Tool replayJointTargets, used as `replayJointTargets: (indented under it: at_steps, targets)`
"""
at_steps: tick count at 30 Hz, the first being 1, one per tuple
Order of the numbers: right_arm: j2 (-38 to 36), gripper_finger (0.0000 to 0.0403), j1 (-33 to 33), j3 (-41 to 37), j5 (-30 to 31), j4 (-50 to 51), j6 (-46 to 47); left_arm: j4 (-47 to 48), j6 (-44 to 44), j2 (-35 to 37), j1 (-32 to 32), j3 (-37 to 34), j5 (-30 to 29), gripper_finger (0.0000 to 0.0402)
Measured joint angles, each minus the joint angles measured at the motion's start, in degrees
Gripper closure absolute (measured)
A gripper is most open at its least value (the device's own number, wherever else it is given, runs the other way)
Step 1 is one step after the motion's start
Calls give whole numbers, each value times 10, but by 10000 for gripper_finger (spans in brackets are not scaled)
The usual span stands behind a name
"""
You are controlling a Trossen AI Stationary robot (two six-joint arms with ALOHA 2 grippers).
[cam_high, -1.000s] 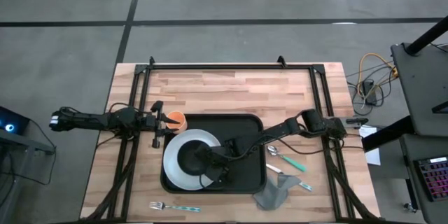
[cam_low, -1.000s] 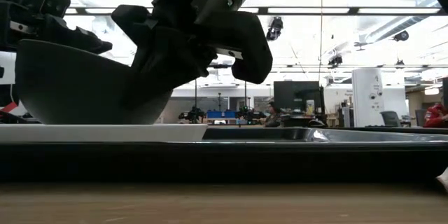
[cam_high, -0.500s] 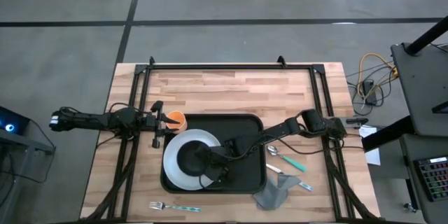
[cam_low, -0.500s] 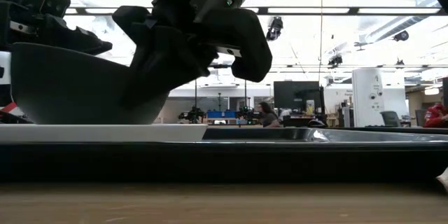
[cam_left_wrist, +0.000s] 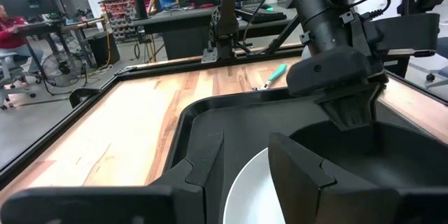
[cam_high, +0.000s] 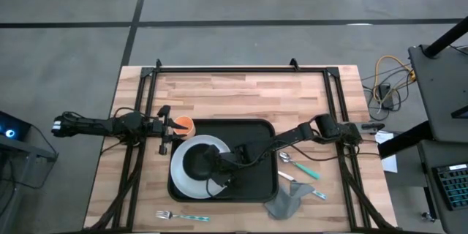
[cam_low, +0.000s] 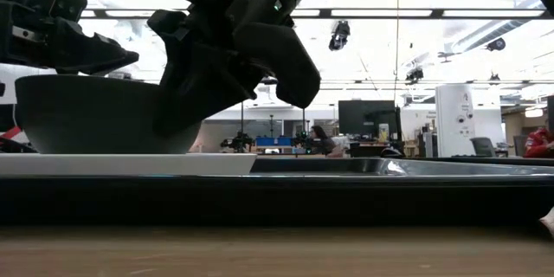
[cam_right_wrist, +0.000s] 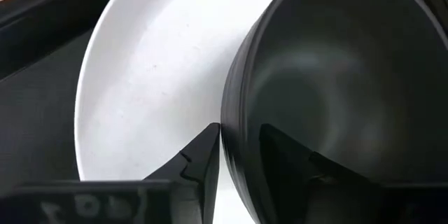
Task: Set up tray
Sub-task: Put the bowl onto the plate, then put the table napkin on the tray
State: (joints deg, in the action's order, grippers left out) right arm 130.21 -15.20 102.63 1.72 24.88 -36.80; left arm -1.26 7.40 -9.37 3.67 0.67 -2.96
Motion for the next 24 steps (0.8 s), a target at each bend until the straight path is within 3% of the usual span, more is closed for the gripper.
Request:
replayJointTargets:
  at_steps: [24]
  targets:
    - [-4,248,0,0,0,-14,4,0,0,0,0,0,0,309]
